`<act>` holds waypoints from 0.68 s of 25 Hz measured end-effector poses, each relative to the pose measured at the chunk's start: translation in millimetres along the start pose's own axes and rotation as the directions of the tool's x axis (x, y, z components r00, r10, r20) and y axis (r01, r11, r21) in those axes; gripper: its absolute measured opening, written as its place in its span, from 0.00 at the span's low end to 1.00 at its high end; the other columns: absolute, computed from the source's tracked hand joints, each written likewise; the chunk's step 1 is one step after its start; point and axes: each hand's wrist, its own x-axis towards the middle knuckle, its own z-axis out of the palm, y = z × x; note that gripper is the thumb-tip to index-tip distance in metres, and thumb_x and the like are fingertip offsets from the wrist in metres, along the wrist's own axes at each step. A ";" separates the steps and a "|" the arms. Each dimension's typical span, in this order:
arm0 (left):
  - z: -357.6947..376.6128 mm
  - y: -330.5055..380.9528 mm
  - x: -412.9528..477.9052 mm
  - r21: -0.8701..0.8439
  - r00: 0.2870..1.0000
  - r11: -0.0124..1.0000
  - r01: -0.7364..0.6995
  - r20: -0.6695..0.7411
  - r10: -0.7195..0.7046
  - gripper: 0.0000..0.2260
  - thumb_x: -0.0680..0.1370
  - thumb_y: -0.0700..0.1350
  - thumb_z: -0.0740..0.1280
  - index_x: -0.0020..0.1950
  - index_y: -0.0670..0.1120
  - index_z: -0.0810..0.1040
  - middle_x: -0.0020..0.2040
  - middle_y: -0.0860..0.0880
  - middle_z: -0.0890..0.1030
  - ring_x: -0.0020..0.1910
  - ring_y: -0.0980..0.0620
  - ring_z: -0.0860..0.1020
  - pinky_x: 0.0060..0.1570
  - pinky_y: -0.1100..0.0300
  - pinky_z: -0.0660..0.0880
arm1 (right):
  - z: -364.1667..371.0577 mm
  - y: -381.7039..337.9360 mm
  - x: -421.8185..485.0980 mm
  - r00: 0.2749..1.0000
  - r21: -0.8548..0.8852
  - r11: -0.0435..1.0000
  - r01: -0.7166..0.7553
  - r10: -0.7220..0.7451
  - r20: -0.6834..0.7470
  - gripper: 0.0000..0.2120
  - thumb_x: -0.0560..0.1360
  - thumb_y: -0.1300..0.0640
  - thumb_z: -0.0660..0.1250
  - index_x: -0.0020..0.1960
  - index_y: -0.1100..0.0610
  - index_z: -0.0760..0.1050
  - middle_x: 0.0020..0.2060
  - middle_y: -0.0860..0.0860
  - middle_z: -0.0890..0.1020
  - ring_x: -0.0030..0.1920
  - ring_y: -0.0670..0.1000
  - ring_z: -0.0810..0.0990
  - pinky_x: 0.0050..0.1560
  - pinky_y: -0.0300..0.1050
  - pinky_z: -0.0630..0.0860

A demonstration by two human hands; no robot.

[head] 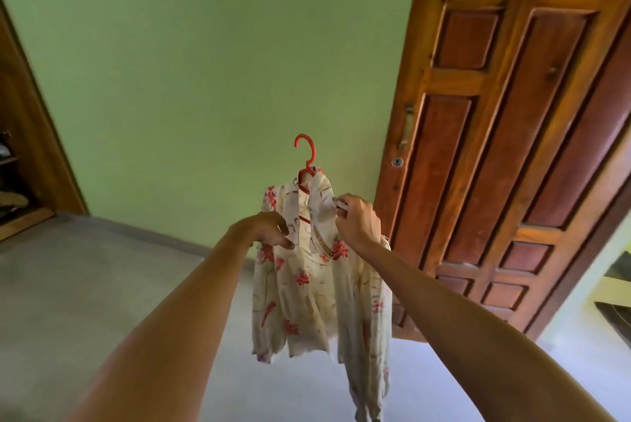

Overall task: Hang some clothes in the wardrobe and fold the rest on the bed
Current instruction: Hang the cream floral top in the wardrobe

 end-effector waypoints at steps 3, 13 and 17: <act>-40.4 -26.5 54.1 -0.011 0.999 1.000 0.007 -0.048 -0.007 0.23 0.75 0.51 0.69 0.67 0.45 0.71 0.65 0.47 0.73 0.58 0.48 0.75 0.45 0.62 0.69 | 42.8 -21.8 68.4 0.999 0.046 0.998 0.041 -0.041 0.000 0.14 0.73 0.67 0.58 0.53 0.60 0.79 0.49 0.54 0.80 0.46 0.57 0.78 0.39 0.43 0.69; -132.7 -183.2 225.3 -0.114 0.970 0.968 0.225 -0.070 -0.233 0.17 0.74 0.49 0.70 0.59 0.44 0.74 0.50 0.49 0.78 0.45 0.51 0.79 0.29 0.65 0.65 | 252.4 -100.2 258.1 0.960 0.209 0.955 0.210 -0.242 0.139 0.10 0.72 0.68 0.57 0.46 0.62 0.77 0.43 0.56 0.80 0.40 0.56 0.77 0.39 0.45 0.73; -203.3 -243.4 298.2 -0.148 0.940 0.939 0.311 -0.100 -0.327 0.19 0.75 0.49 0.69 0.63 0.44 0.73 0.58 0.47 0.78 0.46 0.51 0.77 0.32 0.65 0.66 | 334.6 -153.1 355.8 0.916 0.254 0.923 0.288 -0.343 0.207 0.09 0.74 0.66 0.58 0.47 0.62 0.77 0.44 0.57 0.80 0.40 0.55 0.75 0.39 0.42 0.68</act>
